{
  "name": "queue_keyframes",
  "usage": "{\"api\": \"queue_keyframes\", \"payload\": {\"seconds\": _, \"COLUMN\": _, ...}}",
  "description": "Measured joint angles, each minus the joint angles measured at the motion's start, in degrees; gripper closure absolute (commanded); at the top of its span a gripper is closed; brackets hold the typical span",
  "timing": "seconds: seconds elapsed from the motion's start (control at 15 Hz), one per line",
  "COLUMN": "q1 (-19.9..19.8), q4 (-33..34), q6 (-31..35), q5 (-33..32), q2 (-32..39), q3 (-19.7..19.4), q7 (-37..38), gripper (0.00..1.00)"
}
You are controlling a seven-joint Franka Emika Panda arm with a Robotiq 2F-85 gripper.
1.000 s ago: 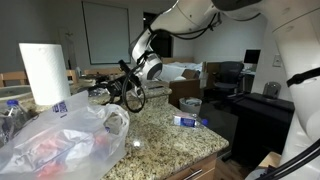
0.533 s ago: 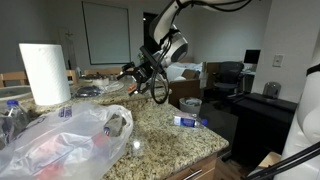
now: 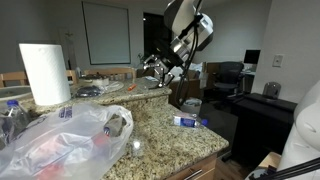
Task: Put the empty bottles on the counter in the plastic bag
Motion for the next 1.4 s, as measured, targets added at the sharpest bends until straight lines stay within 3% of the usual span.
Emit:
{"api": "queue_keyframes", "payload": {"seconds": 0.27, "q1": -6.03, "q4": -5.53, "q6": 3.09, "q5": -14.92, "q2": -6.10, "q3": 3.42, "q7": 16.53, "gripper": 0.00}}
{"api": "queue_keyframes", "payload": {"seconds": 0.47, "q1": -10.14, "q4": -10.85, "q6": -1.65, "q5": -23.09, "q2": -11.54, "q3": 4.00, "q7": 27.12, "gripper": 0.00}}
{"api": "queue_keyframes", "payload": {"seconds": 0.93, "q1": -9.17, "q4": -11.20, "q6": -1.93, "q5": -23.43, "q2": -12.04, "q3": 2.92, "q7": 27.47, "gripper": 0.00}}
{"api": "queue_keyframes", "payload": {"seconds": 1.27, "q1": -8.41, "q4": -16.35, "q6": 8.61, "q5": -16.22, "q2": -12.18, "q3": 0.01, "q7": 28.36, "gripper": 0.00}}
{"api": "queue_keyframes", "payload": {"seconds": 1.4, "q1": -10.10, "q4": -17.23, "q6": 12.35, "q5": -12.48, "q2": -11.18, "q3": 1.53, "q7": 29.42, "gripper": 0.00}}
